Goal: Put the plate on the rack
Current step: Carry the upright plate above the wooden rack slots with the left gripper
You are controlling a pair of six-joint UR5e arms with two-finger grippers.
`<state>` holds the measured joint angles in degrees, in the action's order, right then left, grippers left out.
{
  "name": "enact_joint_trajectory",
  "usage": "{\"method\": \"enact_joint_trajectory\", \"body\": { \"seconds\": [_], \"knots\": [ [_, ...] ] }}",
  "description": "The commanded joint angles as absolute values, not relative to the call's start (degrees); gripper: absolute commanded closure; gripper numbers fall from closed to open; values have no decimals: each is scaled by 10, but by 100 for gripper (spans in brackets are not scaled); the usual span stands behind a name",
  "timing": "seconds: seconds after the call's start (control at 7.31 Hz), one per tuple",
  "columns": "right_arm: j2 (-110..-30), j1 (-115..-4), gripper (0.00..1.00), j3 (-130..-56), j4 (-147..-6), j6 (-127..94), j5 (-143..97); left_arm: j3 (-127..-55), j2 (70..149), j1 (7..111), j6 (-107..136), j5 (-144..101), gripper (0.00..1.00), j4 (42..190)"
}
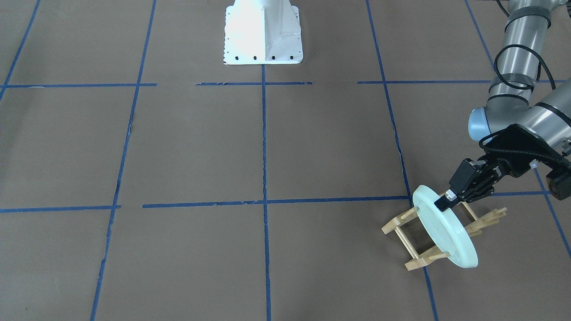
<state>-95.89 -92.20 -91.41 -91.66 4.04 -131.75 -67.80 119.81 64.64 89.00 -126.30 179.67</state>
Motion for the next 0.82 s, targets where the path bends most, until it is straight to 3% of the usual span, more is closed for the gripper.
{"method": "enact_joint_trajectory", "body": {
  "seconds": [0.0,0.68],
  "knots": [
    [-959,-922,0,-914,-916,40,-1317,-672,1197,643,885,-1262,100,1796],
    [-959,-922,0,-914,-917,40,-1317,-659,1197,639,876,-1261,100,1796]
  ]
}}
